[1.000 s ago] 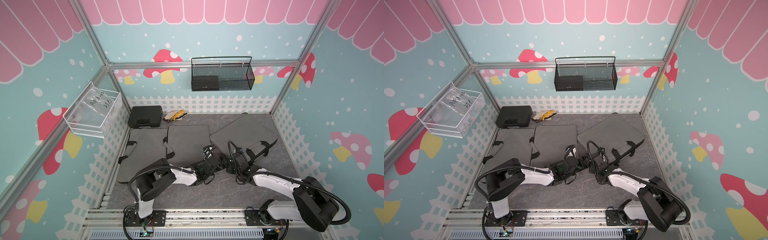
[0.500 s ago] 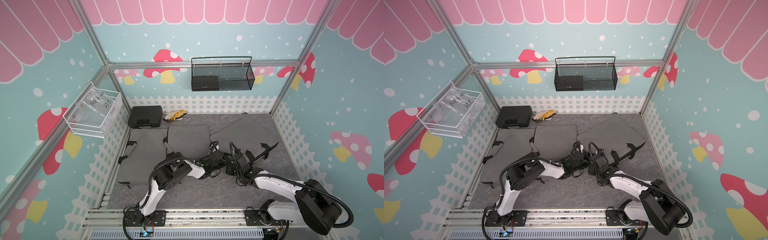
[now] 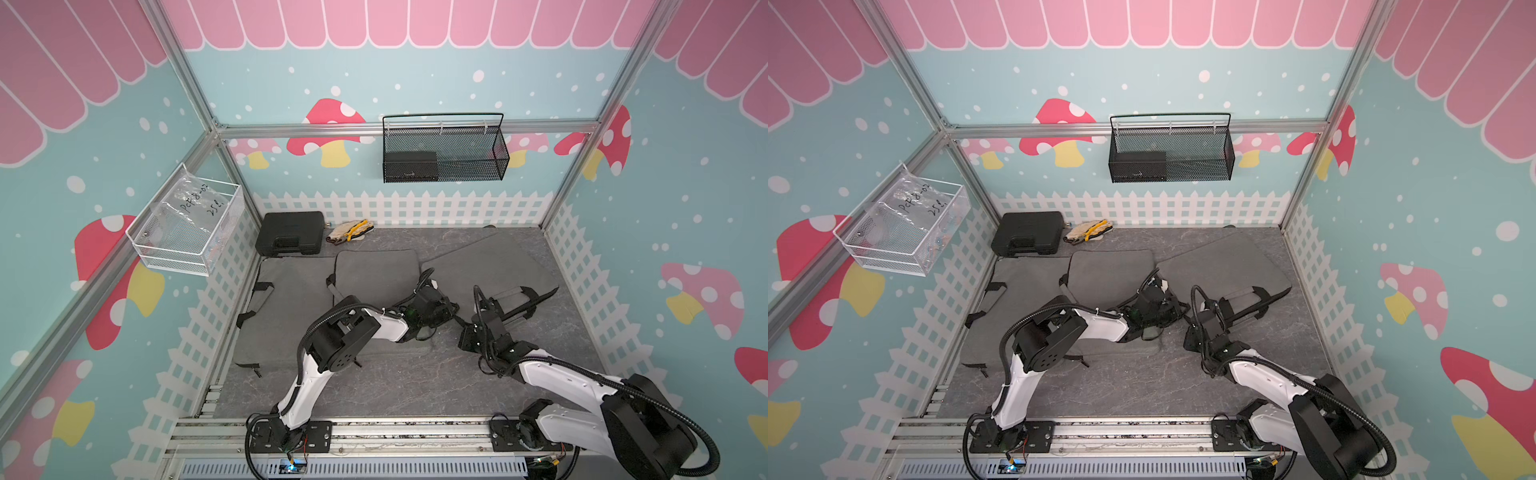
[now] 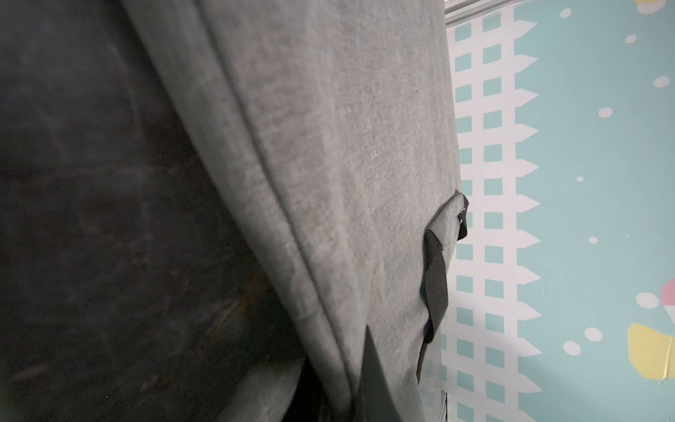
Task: Put the mouse into the laptop bag
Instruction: Zip the zipper on the zippered laptop bag.
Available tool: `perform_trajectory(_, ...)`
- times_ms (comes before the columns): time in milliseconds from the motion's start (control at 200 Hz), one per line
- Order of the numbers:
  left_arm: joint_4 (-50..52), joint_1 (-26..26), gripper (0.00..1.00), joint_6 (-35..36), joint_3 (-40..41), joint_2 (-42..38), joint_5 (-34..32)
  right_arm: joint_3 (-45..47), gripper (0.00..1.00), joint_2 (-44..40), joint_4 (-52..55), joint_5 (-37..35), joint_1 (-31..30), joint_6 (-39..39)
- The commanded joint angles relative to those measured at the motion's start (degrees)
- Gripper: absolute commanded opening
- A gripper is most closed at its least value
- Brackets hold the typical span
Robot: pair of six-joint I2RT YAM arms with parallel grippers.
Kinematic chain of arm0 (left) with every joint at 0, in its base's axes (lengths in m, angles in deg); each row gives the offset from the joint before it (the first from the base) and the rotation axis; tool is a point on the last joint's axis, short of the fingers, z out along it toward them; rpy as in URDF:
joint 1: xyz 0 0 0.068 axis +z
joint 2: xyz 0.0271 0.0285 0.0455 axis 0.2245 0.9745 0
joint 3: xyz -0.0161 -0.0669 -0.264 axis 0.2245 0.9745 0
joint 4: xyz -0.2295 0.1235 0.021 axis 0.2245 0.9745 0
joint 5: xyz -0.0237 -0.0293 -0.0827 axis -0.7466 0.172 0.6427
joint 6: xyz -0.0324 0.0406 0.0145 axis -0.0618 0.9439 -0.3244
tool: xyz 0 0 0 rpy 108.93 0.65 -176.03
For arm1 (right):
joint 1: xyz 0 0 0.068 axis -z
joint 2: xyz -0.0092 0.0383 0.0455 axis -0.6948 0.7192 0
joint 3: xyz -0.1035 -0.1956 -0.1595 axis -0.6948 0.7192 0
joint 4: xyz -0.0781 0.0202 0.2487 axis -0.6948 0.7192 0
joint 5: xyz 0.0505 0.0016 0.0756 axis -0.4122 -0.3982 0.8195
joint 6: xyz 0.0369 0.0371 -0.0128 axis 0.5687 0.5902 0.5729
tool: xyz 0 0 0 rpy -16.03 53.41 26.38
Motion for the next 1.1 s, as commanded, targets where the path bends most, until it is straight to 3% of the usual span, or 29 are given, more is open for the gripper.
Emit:
perform_trajectory(0,6.67,3.57,0.0,4.75,-4.37,-1.51,-2.59,2.44,0.0,-2.07,3.2,0.11,2.34,0.2)
perform_trajectory(290,12.07,4.42,0.0,6.76,-9.66,-1.31,-1.93,-0.22,0.0,1.95,-1.99,3.57,2.67,-2.83)
perform_trajectory(340,12.91,4.42,0.14,6.58,-9.54,-1.81,-2.23,-1.23,0.0,3.33,-2.26,3.25,2.69,-3.25)
perform_trajectory(435,13.24,3.88,0.51,5.98,-7.49,-3.69,-3.0,-3.0,0.0,5.25,-3.22,2.42,2.67,-4.12)
perform_trajectory(510,12.07,2.49,0.63,5.45,-4.12,-6.04,-4.52,-4.34,0.0,6.66,-3.51,1.45,2.76,-4.66)
perform_trajectory(800,-0.29,-4.44,0.68,-4.83,8.95,-8.65,-4.79,-5.51,0.0,7.35,-4.62,2.21,2.8,-5.65)
perform_trajectory(1096,-2.66,-5.25,0.69,-6.45,7.17,-5.06,-5.58,-2.32,0.0,1.89,-5.05,6.13,2.68,-5.43)
